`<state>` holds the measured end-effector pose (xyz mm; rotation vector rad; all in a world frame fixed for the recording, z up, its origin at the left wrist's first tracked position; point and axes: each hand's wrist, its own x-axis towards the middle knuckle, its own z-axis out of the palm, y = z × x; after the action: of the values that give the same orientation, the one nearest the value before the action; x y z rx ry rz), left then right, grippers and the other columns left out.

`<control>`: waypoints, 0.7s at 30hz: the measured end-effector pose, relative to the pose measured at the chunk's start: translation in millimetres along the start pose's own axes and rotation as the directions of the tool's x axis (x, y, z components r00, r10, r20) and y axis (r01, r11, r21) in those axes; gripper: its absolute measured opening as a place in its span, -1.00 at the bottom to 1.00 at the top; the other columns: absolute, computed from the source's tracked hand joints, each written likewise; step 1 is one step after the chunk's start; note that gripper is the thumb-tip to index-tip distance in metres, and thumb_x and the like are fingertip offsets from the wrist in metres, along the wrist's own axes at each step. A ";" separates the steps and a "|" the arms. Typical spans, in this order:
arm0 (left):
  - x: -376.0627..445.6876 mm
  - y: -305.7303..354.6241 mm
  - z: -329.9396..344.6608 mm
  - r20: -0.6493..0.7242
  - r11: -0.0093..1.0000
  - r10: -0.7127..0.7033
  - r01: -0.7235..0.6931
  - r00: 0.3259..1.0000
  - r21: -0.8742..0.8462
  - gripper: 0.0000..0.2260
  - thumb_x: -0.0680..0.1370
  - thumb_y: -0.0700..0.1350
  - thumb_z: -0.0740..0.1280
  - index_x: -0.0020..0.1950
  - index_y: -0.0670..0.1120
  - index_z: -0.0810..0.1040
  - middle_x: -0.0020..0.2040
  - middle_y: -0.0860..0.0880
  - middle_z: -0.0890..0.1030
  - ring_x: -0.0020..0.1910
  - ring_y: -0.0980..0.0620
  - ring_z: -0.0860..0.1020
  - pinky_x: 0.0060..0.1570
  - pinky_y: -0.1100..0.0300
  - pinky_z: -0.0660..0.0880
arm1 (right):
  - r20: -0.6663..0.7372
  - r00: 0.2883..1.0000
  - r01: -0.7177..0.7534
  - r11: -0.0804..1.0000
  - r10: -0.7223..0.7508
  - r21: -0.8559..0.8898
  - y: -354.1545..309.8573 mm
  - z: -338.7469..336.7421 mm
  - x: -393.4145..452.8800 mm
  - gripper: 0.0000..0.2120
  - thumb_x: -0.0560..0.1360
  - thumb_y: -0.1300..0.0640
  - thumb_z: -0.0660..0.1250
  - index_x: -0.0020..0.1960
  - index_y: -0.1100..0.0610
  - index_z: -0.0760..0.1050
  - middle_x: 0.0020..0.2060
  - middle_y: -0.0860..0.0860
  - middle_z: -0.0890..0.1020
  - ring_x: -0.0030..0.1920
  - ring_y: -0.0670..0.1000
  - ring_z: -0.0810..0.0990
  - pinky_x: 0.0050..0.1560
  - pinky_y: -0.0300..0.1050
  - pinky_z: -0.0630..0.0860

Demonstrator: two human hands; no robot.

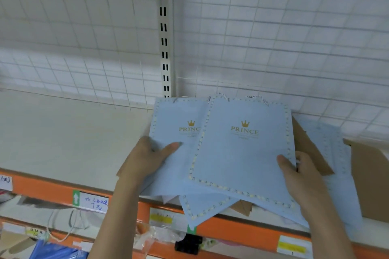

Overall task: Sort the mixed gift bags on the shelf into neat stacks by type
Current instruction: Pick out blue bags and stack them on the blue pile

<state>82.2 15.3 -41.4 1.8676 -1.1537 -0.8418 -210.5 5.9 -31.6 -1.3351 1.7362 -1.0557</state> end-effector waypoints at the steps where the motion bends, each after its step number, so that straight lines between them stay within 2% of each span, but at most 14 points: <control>1: -4.4 -0.2 0.9 -0.039 0.998 0.023 -0.025 0.999 -0.063 -0.39 0.28 0.34 0.41 -0.04 -0.19 0.50 -0.22 -0.04 0.62 -0.28 0.00 0.59 -0.26 0.07 0.52 | 0.006 1.000 0.004 1.000 -0.004 -0.002 -1.0 -0.9 -1.8 -0.83 0.57 -0.01 0.17 0.13 -0.01 0.28 -0.10 -0.07 0.48 -0.18 -0.07 0.44 -0.13 -0.07 0.35; 4: -20.8 2.7 4.5 -0.140 0.969 0.055 -0.086 0.989 -0.230 -0.68 0.48 0.04 0.36 0.13 -0.06 0.40 -0.08 -0.02 0.61 -0.17 0.05 0.60 -0.22 0.11 0.54 | 0.032 0.999 0.020 0.999 -0.019 -0.032 2.6 -7.2 -2.0 -0.79 0.60 -0.02 0.09 0.21 0.00 0.26 -0.19 -0.17 0.44 -0.22 -0.17 0.40 -0.20 -0.08 0.31; 7: -42.9 15.2 7.9 -0.178 0.921 0.124 -0.180 0.976 -0.344 -0.79 0.55 -0.06 0.29 0.18 0.02 0.43 -0.05 0.05 0.62 -0.12 0.09 0.61 -0.27 0.26 0.52 | 0.028 0.999 0.029 0.999 -0.028 -0.037 9.5 -18.9 0.2 -0.67 0.61 -0.03 0.04 0.34 0.02 0.23 -0.20 -0.23 0.40 -0.25 -0.20 0.37 -0.11 -0.08 0.29; 8: -50.1 21.1 10.5 -0.197 0.907 0.147 -0.211 0.969 -0.363 -0.79 0.56 -0.07 0.27 0.19 0.03 0.45 -0.02 0.06 0.62 -0.09 0.09 0.61 -0.25 0.28 0.51 | 0.011 1.000 0.029 0.999 -0.028 -0.033 14.3 -24.2 2.0 -0.65 0.61 -0.03 0.04 0.36 0.03 0.23 -0.18 -0.21 0.41 -0.24 -0.17 0.38 -0.08 -0.08 0.29; 10: -61.6 32.0 19.1 -0.225 0.892 0.163 -0.241 0.961 -0.382 -0.79 0.56 -0.05 0.26 0.20 0.08 0.47 0.01 0.06 0.63 -0.06 0.06 0.61 -0.17 0.21 0.51 | -0.034 0.999 0.029 0.999 -0.030 -0.027 22.5 -37.6 3.4 -0.67 0.60 -0.05 0.05 0.31 0.05 0.29 -0.12 -0.11 0.49 -0.22 -0.08 0.41 -0.14 -0.08 0.30; 13: -78.4 53.3 44.2 -0.223 0.872 0.157 -0.242 0.962 -0.426 -0.86 0.56 -0.05 0.26 0.06 0.18 0.51 -0.06 0.04 0.65 -0.07 -0.01 0.62 -0.05 0.06 0.55 | -0.088 0.996 0.020 1.000 -0.019 0.015 39.4 -69.0 4.6 -0.69 0.57 -0.08 0.11 0.19 0.09 0.36 -0.18 -0.06 0.49 -0.22 -0.02 0.43 -0.24 -0.07 0.29; 16: -95.5 77.7 81.2 -0.194 0.843 0.152 -0.230 0.969 -0.487 -0.87 0.54 -0.06 0.28 0.01 0.17 0.53 -0.15 0.05 0.68 -0.18 0.03 0.65 -0.19 0.15 0.57 | -0.129 0.991 0.041 0.999 -0.036 0.031 60.9 -114.8 8.6 -0.71 0.55 -0.12 0.16 0.14 0.06 0.36 -0.10 0.04 0.54 -0.12 0.06 0.49 -0.15 -0.05 0.35; 18: -106.7 94.2 112.4 -0.183 0.822 0.149 -0.225 0.972 -0.523 -0.88 0.54 -0.07 0.29 -0.01 0.15 0.55 -0.23 0.05 0.69 -0.25 0.06 0.65 -0.28 0.18 0.57 | -0.159 0.986 0.062 0.997 -0.054 0.044 73.8 -152.3 12.3 -0.68 0.51 -0.18 0.19 0.14 0.00 0.34 -0.09 0.04 0.57 -0.10 0.06 0.53 -0.10 -0.01 0.43; 21: -123.5 116.7 168.5 -0.174 0.816 0.131 -0.206 0.976 -0.540 -0.89 0.53 -0.05 0.31 0.03 0.08 0.55 -0.18 0.02 0.68 -0.25 0.04 0.63 -0.27 0.16 0.54 | -0.210 0.977 0.061 0.994 -0.041 0.089 99.1 -214.8 19.8 -0.62 0.44 -0.17 0.31 0.14 -0.01 0.31 -0.12 0.03 0.60 -0.11 0.07 0.56 -0.13 -0.01 0.43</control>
<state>-151.9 49.7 -5.5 1.2930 -0.8563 -0.8320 -445.3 40.6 -30.3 -1.2522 1.7840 -1.3309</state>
